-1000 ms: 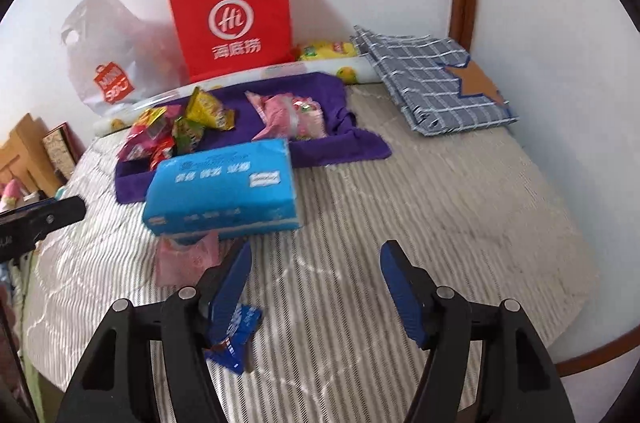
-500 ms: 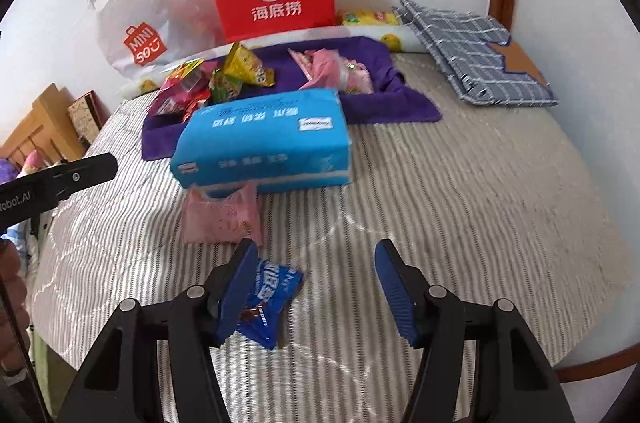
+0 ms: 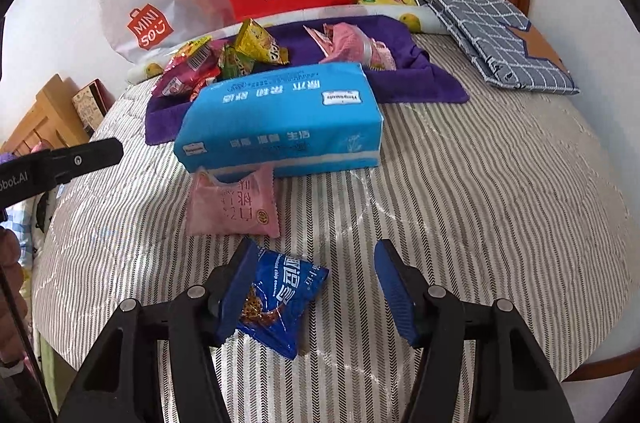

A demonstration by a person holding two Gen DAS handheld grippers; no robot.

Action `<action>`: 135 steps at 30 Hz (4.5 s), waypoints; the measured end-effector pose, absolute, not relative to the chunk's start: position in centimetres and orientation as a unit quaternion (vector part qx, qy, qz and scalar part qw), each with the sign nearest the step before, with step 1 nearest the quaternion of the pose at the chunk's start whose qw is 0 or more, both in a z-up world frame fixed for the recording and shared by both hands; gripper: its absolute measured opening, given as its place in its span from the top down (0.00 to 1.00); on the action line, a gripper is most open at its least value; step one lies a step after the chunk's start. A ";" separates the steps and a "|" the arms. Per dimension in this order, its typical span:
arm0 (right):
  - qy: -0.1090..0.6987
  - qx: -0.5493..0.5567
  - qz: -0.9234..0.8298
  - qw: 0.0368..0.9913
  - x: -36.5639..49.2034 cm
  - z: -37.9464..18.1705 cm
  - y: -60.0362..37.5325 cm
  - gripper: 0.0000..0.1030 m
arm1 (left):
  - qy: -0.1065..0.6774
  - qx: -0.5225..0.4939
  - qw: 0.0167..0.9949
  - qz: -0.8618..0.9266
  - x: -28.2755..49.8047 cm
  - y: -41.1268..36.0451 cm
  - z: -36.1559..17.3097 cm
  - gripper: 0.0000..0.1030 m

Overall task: Organize snacks
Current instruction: 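Grasp the pink pastry packet with the left gripper while the right lifts the blue packet, then carry the pink pastry packet and blue packet toward the purple towel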

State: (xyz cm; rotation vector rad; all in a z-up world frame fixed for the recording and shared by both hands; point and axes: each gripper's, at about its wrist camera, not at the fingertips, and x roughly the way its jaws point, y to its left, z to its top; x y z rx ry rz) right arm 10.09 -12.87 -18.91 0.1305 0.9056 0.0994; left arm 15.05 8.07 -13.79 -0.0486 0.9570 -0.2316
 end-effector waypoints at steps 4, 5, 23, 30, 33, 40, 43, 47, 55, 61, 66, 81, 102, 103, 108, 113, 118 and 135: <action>0.447 0.070 0.054 0.890 10.5 -19.5 -12.9 0.43 | 0.472 -0.039 0.874 -0.106 15.5 8.7 -14.7 0.40; 0.449 0.069 0.054 0.889 10.5 -19.7 -12.8 0.43 | 0.475 -0.041 0.873 -0.105 15.6 8.8 -14.9 0.40; 0.465 0.091 0.066 0.878 11.6 -21.5 -12.5 0.42 | 0.501 -0.056 0.859 -0.090 16.7 9.6 -16.6 0.39; 0.452 0.053 0.056 0.889 11.7 -21.7 -11.1 0.55 | 0.504 -0.057 0.857 -0.089 16.9 9.6 -16.8 0.39; 0.449 0.053 0.063 0.890 11.7 -21.7 -11.2 0.57 | 0.505 -0.056 0.857 -0.090 16.8 9.5 -16.9 0.39; 0.436 0.052 0.056 0.897 11.3 -20.7 -12.0 0.59 | 0.508 -0.050 0.854 -0.099 16.5 9.0 -17.4 0.39; 0.429 0.054 0.052 0.900 11.0 -20.1 -12.6 0.59 | 0.509 -0.044 0.853 -0.108 16.3 8.6 -17.5 0.39; 0.420 0.059 0.039 0.905 10.8 -19.5 -13.9 0.59 | 0.503 -0.035 0.854 -0.125 15.9 7.7 -17.1 0.39; 0.403 0.070 0.019 0.912 9.8 -18.3 -16.7 0.59 | 0.503 -0.039 0.847 -0.168 15.9 4.5 -17.0 0.35; 0.397 0.073 0.006 0.915 9.1 -17.8 -19.1 0.59 | 0.521 -0.035 0.834 -0.177 16.6 1.9 -18.2 0.34; 0.395 0.075 0.002 0.916 8.8 -17.9 -20.7 0.59 | 0.530 -0.036 0.829 -0.173 17.1 0.2 -19.3 0.34; 0.387 0.092 -0.001 0.917 7.9 -17.8 -23.5 0.59 | 0.522 -0.009 0.842 -0.134 17.3 -2.1 -19.7 0.70; 0.361 0.060 -0.003 0.931 7.7 -13.7 -21.6 0.59 | 0.478 -0.013 0.862 -0.169 15.2 -1.7 -15.0 0.70; 0.361 0.058 -0.003 0.931 7.9 -13.5 -21.4 0.59 | 0.474 -0.012 0.864 -0.171 15.2 -1.7 -14.7 0.70; 0.352 0.044 -0.005 0.935 8.8 -12.2 -20.2 0.59 | 0.464 -0.016 0.868 -0.174 15.7 -1.0 -13.5 0.70; 0.349 0.037 0.000 0.936 9.5 -11.6 -18.8 0.59 | 0.458 -0.017 0.871 -0.176 16.0 -0.2 -12.9 0.70; 0.348 0.034 0.005 0.937 10.2 -11.3 -17.6 0.58 | 0.454 -0.012 0.873 -0.177 15.9 0.4 -12.5 0.70; 0.341 0.031 0.001 0.940 10.8 -10.5 -16.4 0.58 | 0.451 -0.021 0.876 -0.169 15.9 2.6 -11.8 0.70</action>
